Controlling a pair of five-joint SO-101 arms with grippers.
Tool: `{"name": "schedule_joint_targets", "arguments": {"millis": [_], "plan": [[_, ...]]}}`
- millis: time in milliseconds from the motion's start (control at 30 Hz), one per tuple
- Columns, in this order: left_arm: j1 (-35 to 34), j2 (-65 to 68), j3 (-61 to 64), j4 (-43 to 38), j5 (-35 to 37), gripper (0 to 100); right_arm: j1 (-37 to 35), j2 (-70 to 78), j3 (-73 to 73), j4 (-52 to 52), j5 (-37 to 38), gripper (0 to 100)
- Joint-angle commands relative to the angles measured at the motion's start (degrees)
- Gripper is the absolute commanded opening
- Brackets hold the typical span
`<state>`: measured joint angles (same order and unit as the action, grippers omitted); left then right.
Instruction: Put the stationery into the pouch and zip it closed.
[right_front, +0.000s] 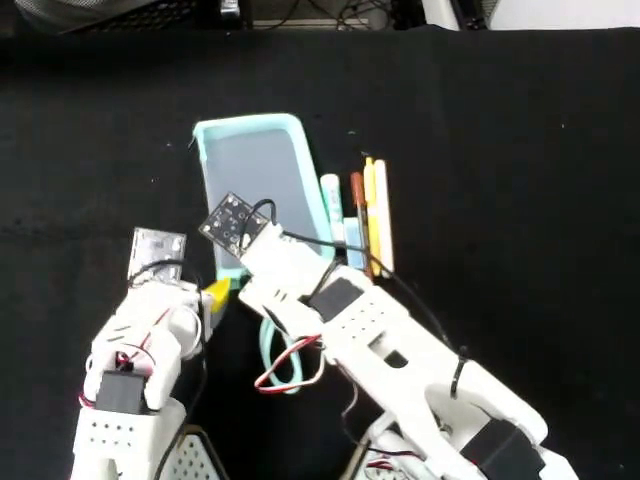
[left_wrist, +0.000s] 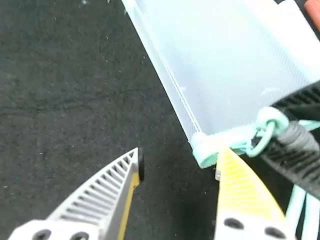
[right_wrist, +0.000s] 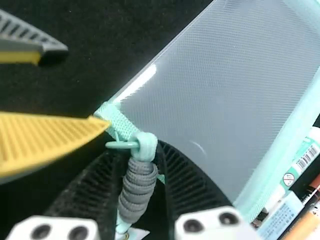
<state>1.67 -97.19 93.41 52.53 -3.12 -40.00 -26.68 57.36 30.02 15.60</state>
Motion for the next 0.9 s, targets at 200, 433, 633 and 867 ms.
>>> {"name": "schedule_joint_targets", "arguments": {"millis": [200,433,633,867], "plan": [[0.6,-1.1,0.7,0.1,0.2,26,0.8,-2.2,-0.2,-0.8,0.4,1.1],[-4.6,-1.0,4.2,-5.4,-1.8,26,0.6,-2.3,-0.6,0.9,0.4,1.1],[-4.2,-1.0,4.2,-5.9,-1.8,26,0.6,-2.3,-0.6,0.8,0.4,1.1],[-3.5,-0.9,4.3,-5.5,-2.0,25,0.6,-2.3,-0.7,0.9,0.4,1.1]]}}
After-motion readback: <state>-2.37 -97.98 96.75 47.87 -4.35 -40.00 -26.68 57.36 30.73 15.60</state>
